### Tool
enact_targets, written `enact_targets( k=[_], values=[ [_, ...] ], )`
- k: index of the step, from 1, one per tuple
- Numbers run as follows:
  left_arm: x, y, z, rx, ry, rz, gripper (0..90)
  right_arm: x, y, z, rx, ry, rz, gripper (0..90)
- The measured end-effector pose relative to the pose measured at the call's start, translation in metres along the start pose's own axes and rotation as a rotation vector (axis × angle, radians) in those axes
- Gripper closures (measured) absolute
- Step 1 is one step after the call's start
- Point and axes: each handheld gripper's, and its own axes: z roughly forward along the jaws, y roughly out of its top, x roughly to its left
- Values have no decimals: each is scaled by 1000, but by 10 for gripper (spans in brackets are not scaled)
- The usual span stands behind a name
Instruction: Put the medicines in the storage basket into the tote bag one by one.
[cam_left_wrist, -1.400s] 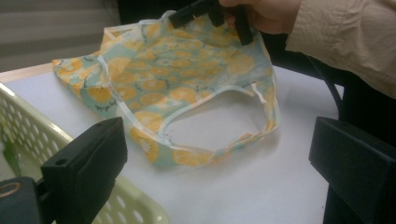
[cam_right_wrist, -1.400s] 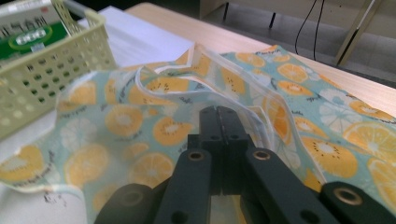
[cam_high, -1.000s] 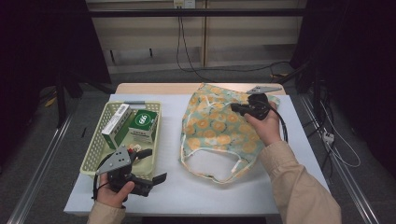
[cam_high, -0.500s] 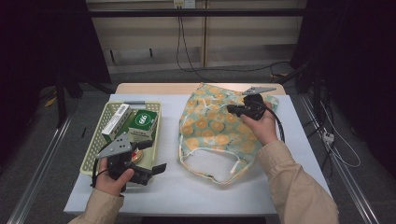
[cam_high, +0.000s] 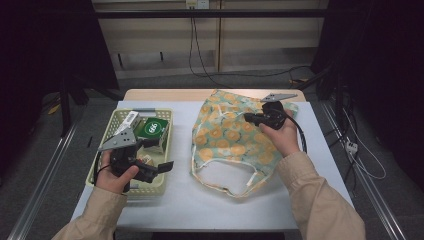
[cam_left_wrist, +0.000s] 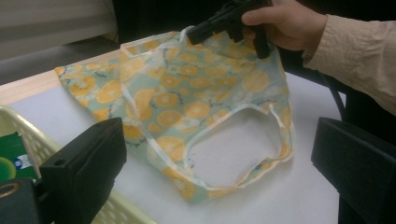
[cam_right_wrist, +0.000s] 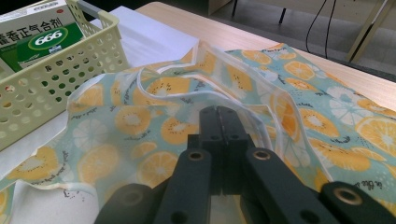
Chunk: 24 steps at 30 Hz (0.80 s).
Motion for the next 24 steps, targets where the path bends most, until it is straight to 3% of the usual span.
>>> enact_targets(
  k=[6, 13, 15, 20, 24],
  values=[
    [12, 6, -3, 13, 35, 12, 35, 0, -1, -2, -5, 1, 2, 900],
    [28, 12, -6, 80, 97, 52, 49, -1, -3, -2, -5, 0, 7, 900],
    [34, 11, -5, 97, 109, 38, 50, -1, -3, -2, -5, 0, 5, 900],
    [46, 9, -5, 140, 133, 47, 50, 0, -2, -4, -12, -3, 1, 900],
    [61, 2, -4, 176, 159, 21, 54, 2, -1, -6, -19, -3, 0, 900]
  ],
)
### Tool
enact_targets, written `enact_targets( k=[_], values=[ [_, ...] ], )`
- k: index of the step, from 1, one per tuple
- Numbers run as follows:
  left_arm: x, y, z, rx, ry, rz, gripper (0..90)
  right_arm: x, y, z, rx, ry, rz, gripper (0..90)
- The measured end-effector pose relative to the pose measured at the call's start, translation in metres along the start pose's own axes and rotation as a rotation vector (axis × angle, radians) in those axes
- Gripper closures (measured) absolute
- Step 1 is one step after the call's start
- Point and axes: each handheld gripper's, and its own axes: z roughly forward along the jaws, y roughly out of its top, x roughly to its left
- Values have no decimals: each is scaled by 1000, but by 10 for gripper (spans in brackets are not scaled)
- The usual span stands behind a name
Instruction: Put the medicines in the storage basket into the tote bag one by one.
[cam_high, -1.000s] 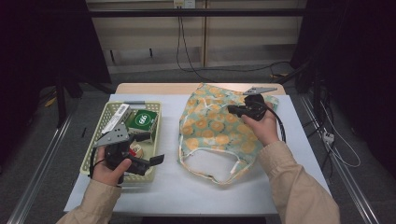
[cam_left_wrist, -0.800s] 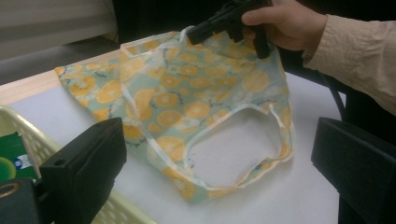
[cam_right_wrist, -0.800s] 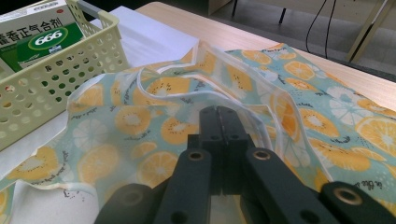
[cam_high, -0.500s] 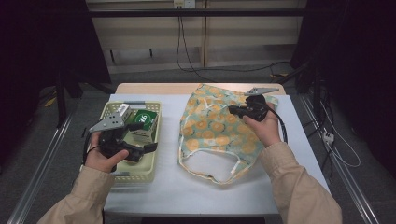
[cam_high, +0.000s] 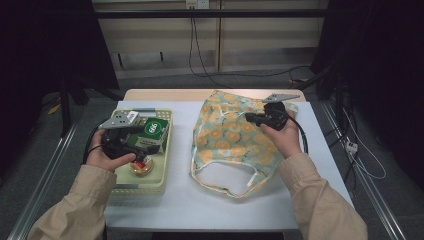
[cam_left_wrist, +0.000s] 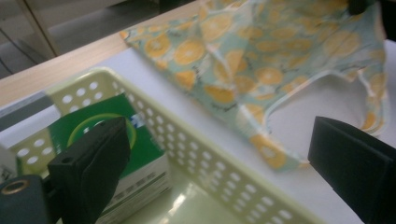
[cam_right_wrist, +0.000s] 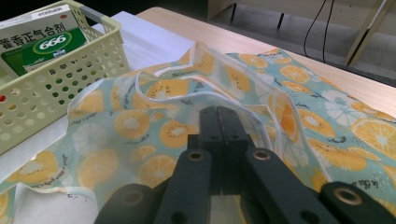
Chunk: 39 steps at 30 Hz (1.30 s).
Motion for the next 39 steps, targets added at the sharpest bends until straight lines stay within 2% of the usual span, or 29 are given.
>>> enact_targets(
  k=[2, 7, 11, 14, 16, 21, 24, 26, 28, 31, 33, 36, 39],
  values=[
    [4, -3, 1, 8, 4, -1, 55, 0, 1, -1, -5, -3, 0, 900],
    [11, -9, 4, 75, 15, 18, 61, -1, 1, -2, -5, -5, 5, 900],
    [15, -11, 7, 87, 9, 18, 64, 0, 1, -1, -6, -4, 4, 900],
    [18, -15, 9, 110, 20, 27, 66, 1, 1, -1, -1, -6, 1, 900],
    [20, -21, 11, 122, 26, 13, 69, 1, 2, -2, -5, -5, 1, 900],
    [24, -31, 17, 208, 31, 17, 66, 0, 1, -2, -2, -10, 3, 900],
    [25, -31, 20, 229, 34, 8, 54, 0, 1, -2, 0, -12, 5, 900],
    [25, -32, 22, 246, 27, -3, 49, 0, 1, -2, 0, -10, 5, 900],
    [25, -34, 25, 274, 6, 6, 64, 0, 2, -1, -1, -9, 4, 900],
    [24, -35, 29, 313, 2, 13, 78, 0, 2, -1, 1, -6, 3, 900],
    [23, -37, 32, 343, -31, 3, 119, 0, 1, -1, 3, -8, 5, 900],
    [23, -39, 37, 396, -29, 15, 123, 0, 1, -1, 1, -7, 5, 900],
    [24, -46, 42, 423, -27, 25, 128, 0, 1, -1, 2, -6, 3, 900]
  ],
)
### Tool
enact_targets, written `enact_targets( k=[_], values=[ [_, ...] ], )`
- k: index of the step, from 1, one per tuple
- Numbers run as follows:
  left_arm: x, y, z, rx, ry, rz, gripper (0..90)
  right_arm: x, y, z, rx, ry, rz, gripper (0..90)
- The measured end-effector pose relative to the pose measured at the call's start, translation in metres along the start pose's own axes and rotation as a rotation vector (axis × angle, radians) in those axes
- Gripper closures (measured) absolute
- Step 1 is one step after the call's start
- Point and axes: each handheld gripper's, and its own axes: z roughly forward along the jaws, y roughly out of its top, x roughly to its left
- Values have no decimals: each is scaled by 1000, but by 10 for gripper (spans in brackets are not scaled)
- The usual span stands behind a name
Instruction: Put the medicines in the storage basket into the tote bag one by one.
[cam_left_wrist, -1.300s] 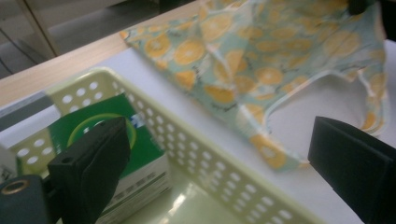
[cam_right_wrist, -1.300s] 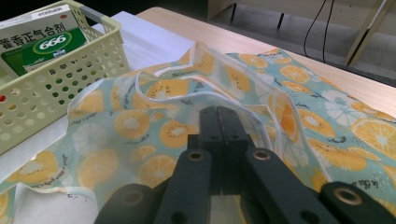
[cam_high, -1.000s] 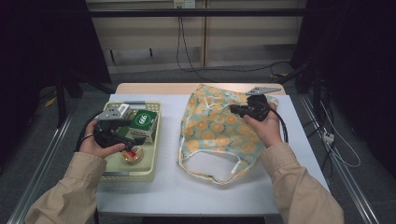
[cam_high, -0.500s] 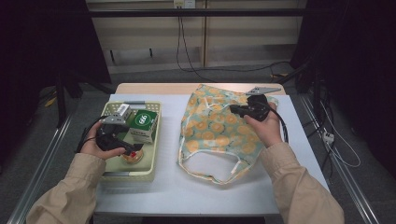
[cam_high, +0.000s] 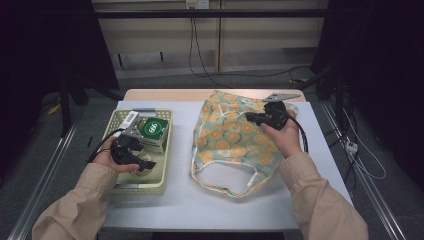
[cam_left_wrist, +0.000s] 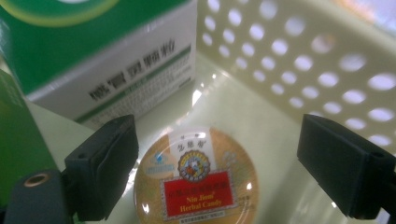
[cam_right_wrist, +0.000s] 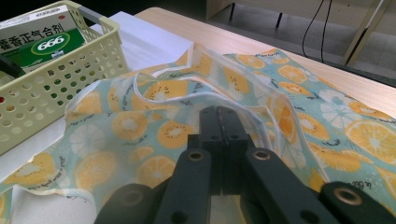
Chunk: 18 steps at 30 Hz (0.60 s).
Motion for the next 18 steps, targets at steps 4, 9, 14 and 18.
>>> enact_targets(
  k=[4, 9, 14, 18],
  values=[
    [4, -8, 7, 36, 4, 1, 140, 1, 1, 0, 0, 2, -2, 900],
    [7, -10, 9, 57, 17, -5, 124, 0, 0, 1, 2, 4, -1, 900],
    [10, -12, 11, 74, 14, 6, 131, 0, 0, 2, 2, 6, 1, 900],
    [10, -17, 15, 94, 6, 2, 143, 1, 0, 2, 4, 6, -3, 900]
  ],
)
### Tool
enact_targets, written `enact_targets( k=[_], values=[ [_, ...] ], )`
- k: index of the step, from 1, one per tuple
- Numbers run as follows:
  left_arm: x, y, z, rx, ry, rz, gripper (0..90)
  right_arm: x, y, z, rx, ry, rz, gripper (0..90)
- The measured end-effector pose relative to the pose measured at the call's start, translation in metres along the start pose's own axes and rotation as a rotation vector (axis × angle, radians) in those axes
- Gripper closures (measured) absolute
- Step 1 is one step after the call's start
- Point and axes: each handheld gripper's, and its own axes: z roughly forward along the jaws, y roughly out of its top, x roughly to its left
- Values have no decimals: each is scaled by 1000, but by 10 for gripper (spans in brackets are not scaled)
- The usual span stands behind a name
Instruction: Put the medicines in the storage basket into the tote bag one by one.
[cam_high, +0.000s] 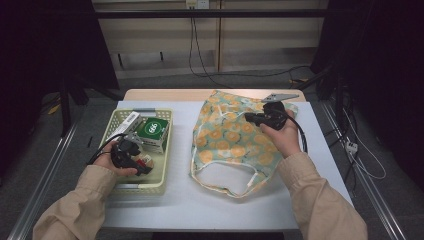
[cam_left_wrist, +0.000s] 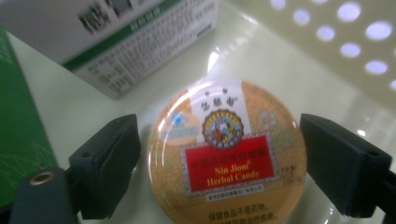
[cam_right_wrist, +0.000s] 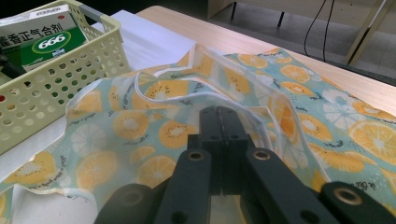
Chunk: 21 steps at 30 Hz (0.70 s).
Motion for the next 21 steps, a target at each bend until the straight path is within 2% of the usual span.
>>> enact_targets(
  k=[1, 2, 5, 8, 12, 17, 21],
  values=[
    [0, -1, 1, 5, 6, 2, 145, 0, 0, 0, 0, 1, 2, 900],
    [1, -2, 3, 12, -6, -1, 145, 0, 0, 0, 0, 1, 4, 900],
    [1, -3, 3, 5, -13, 0, 138, 0, 0, 1, 4, 0, 1, 900],
    [-2, -3, 4, 12, 8, 15, 151, 1, 0, 0, 1, -1, 2, 900],
    [-2, -4, 2, 15, 10, 16, 196, 1, 0, 0, 3, -1, 1, 900],
    [-2, -4, 0, 26, 15, -4, 204, 1, 0, -1, 1, -3, 0, 900],
    [2, -4, -3, 16, 9, -39, 206, 1, 1, -2, -3, -4, 1, 900]
  ],
)
